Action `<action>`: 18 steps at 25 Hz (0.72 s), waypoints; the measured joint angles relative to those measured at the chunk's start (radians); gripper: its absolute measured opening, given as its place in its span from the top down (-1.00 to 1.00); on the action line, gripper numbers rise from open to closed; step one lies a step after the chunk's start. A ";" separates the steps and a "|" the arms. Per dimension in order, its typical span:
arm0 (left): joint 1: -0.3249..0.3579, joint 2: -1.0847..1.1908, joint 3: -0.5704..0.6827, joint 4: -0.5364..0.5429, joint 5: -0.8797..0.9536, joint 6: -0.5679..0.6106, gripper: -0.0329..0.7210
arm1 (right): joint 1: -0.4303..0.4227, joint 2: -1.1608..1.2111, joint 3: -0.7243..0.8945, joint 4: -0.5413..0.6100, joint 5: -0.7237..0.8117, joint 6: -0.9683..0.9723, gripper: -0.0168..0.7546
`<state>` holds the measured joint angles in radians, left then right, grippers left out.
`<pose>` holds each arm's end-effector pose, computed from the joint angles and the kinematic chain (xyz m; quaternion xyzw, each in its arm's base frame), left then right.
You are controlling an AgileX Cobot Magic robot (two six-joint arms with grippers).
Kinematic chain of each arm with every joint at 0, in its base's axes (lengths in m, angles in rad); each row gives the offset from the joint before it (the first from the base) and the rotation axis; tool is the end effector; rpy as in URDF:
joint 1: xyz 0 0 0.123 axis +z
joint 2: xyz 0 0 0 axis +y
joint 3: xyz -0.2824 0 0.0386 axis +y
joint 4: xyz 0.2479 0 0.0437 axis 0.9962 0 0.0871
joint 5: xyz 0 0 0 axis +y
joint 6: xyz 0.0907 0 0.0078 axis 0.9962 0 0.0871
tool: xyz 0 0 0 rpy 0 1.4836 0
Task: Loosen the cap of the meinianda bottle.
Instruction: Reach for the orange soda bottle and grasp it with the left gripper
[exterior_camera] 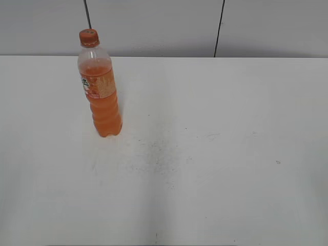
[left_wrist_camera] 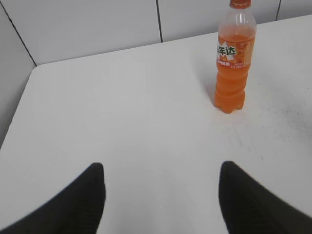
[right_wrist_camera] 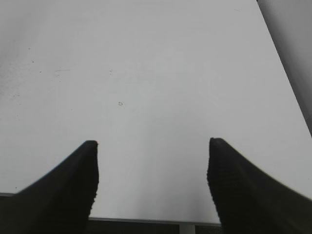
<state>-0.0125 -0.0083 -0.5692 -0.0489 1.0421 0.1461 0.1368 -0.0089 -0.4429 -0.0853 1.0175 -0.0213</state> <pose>-0.0144 -0.0037 0.2976 0.0672 0.8242 0.0132 0.5621 0.0027 -0.0063 0.2648 -0.0677 0.8511 -0.0126 0.5205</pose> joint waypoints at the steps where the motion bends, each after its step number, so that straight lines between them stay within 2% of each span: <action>1: 0.000 0.000 0.000 0.000 0.000 0.000 -0.29 | 0.000 0.000 0.000 0.000 0.000 0.000 -0.40; 15: 0.000 0.007 0.000 0.001 -0.004 0.000 -0.27 | 0.000 0.000 0.000 0.000 0.000 0.000 -0.40; 18: 0.000 0.034 -0.011 0.033 -0.069 -0.010 -0.27 | 0.000 0.000 0.000 0.000 0.000 0.000 -0.40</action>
<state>-0.0125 0.0256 -0.5804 -0.0161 0.9733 0.1359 0.1368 -0.0089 -0.4429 -0.0853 1.0175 -0.0213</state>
